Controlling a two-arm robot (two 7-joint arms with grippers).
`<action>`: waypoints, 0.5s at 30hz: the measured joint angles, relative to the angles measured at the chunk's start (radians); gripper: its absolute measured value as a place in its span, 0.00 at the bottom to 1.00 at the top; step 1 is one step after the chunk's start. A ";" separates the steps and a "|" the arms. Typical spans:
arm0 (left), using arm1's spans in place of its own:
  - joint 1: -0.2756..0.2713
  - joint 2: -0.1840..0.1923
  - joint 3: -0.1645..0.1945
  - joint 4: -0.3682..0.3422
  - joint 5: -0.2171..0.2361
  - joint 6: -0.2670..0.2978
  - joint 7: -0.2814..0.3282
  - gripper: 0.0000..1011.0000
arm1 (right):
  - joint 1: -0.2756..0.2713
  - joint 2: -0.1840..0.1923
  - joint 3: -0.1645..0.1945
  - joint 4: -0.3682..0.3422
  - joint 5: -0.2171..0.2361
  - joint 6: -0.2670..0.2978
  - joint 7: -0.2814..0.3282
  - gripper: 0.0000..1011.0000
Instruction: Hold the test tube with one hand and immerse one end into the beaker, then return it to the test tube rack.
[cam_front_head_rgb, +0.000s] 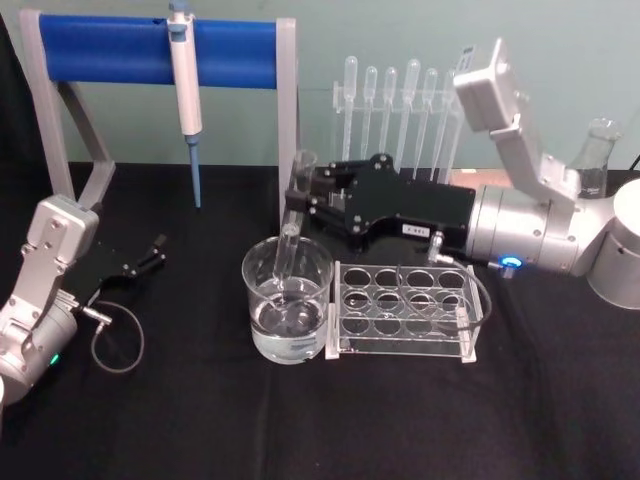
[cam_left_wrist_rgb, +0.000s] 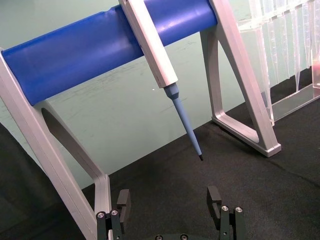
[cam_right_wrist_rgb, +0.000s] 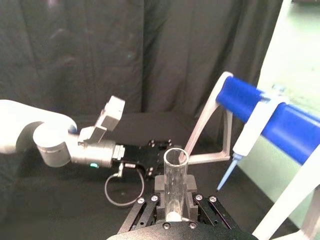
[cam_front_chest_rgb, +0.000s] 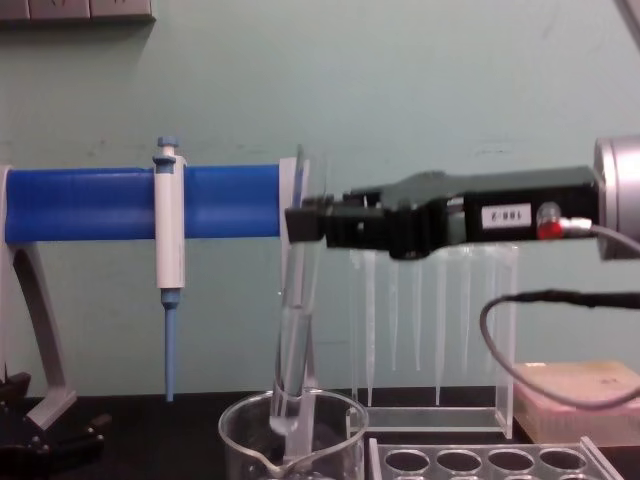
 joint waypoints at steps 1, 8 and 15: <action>0.000 0.000 0.000 0.000 0.000 0.000 0.000 0.99 | 0.001 0.002 0.002 -0.003 0.002 0.000 -0.001 0.24; 0.000 0.000 0.000 0.000 0.000 0.000 0.000 0.99 | 0.005 0.033 0.031 -0.028 0.042 -0.008 0.002 0.24; 0.000 0.000 0.000 0.000 0.000 0.000 0.000 0.99 | -0.017 0.109 0.082 -0.061 0.092 -0.039 0.022 0.24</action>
